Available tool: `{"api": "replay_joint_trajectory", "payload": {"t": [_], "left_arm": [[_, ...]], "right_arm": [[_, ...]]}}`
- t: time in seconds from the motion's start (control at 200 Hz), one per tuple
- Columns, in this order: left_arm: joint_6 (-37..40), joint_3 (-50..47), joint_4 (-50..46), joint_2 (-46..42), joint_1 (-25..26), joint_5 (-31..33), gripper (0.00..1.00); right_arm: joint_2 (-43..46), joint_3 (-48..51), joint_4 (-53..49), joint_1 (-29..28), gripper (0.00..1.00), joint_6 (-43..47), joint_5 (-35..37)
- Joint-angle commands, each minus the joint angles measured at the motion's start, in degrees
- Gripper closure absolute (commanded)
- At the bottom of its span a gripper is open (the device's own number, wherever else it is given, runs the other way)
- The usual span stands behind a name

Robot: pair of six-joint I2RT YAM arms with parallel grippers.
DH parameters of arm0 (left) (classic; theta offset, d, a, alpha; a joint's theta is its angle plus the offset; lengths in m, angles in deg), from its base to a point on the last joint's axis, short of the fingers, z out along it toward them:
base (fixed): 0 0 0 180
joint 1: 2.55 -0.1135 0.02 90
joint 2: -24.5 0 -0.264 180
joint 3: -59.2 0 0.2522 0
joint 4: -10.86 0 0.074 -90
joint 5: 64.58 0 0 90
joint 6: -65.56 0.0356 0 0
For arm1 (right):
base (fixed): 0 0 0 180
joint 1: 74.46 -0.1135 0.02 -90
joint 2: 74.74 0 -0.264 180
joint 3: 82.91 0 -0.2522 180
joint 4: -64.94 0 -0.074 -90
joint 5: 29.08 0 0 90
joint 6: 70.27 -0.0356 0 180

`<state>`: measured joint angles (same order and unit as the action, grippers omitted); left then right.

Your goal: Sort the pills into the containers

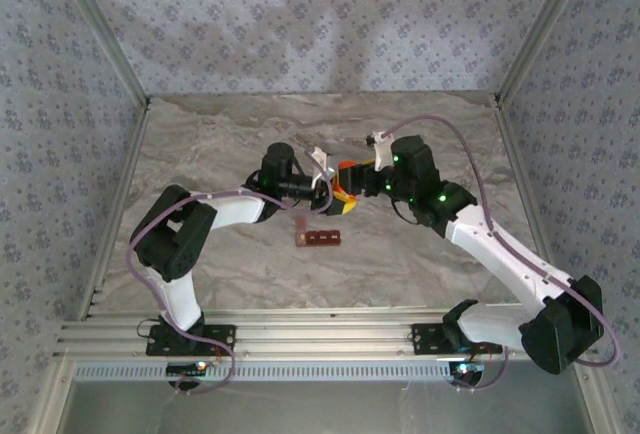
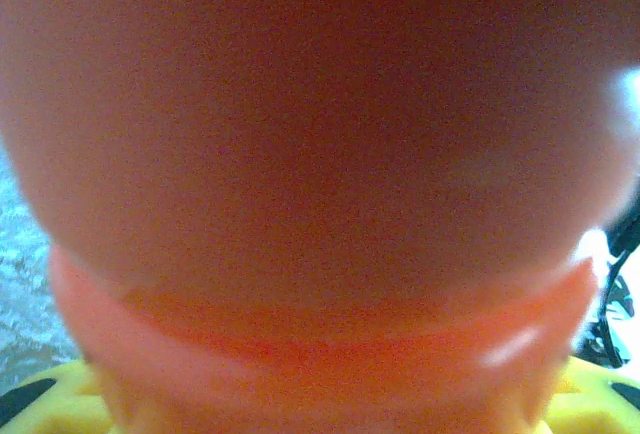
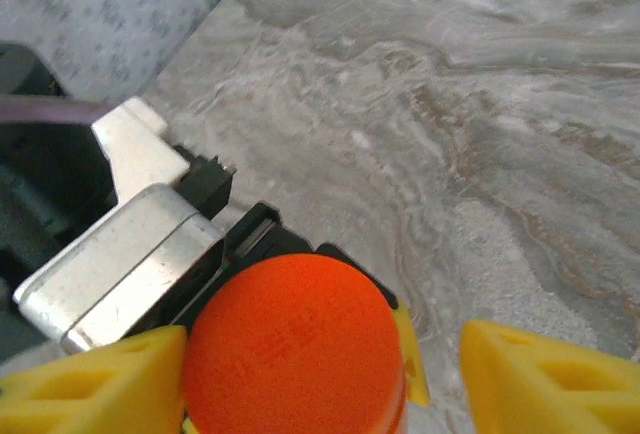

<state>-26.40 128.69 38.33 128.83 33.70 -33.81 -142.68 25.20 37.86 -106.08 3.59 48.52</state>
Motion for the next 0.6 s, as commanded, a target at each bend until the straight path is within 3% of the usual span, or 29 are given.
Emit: {"api": "replay_joint_trajectory", "payload": {"t": [0.0, 0.065, 0.125, 0.29, 0.595], "left_arm": [[1.09, 1.77, 3.85, -3.08, 1.17, -2.88, 1.00], [1.13, 1.57, 3.90, -3.22, 1.15, -2.93, 1.00], [1.17, 1.47, 3.94, -3.36, 1.10, -2.96, 1.00], [1.28, 1.57, 3.60, -3.44, 1.14, -3.46, 1.00], [1.29, 2.27, 3.33, -2.73, 1.40, -3.79, 1.00]], "right_arm": [[3.67, -2.96, -7.73, 4.78, 0.21, 7.94, -16.83], [5.18, -3.49, -11.92, 7.61, 0.19, 11.92, -25.16], [5.71, -3.63, -13.16, 10.14, 0.19, 13.53, -28.61], [3.65, -4.10, -10.70, 12.94, 0.19, 15.88, -26.06], [-2.46, -7.82, -7.07, 11.74, 0.21, 15.43, -26.87]]}}
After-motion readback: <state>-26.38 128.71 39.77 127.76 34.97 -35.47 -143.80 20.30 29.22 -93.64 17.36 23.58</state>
